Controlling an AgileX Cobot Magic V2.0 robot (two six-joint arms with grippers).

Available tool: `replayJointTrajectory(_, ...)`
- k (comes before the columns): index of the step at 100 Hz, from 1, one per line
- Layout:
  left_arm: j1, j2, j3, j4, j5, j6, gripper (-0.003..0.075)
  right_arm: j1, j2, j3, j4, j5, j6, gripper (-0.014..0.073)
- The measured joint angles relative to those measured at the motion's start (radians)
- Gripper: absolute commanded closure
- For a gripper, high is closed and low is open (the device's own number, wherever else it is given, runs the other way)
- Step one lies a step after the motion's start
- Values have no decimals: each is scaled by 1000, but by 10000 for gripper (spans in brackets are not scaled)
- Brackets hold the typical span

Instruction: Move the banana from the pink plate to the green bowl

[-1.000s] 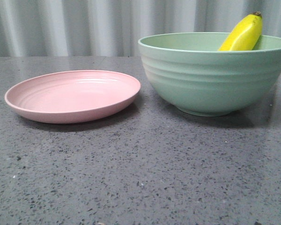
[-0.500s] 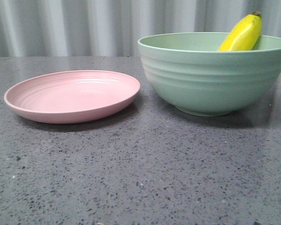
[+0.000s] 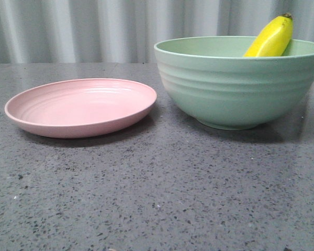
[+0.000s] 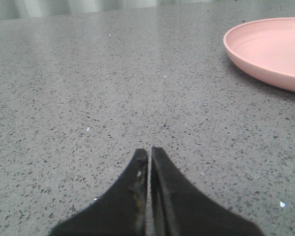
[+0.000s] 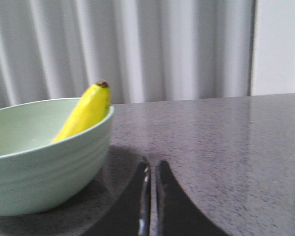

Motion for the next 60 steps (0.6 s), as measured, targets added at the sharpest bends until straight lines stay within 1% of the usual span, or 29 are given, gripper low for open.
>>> replayJointTrajectory(4,0,0,0,0,0,0,741,-20,0,0,0,17,0,663)
replayJointTrajectory(16,0,0,0,0,0,0,741,-65,0,0,0,141,0,663)
replayJointTrajectory(26,0,0,0,0,0,0,741,-74,0,0,0,254,0,663)
replayJointTrajectory(33,0,0,0,0,0,0,741,-75,0,0,0,307,0,663)
replayJointTrajectory(41,0,0,0,0,0,0,741,-75,0,-2,0,338,0,663)
replayJointTrajectory(60,0,0,0,0,0,0,741,-75,0,-2,0,340,0,663)
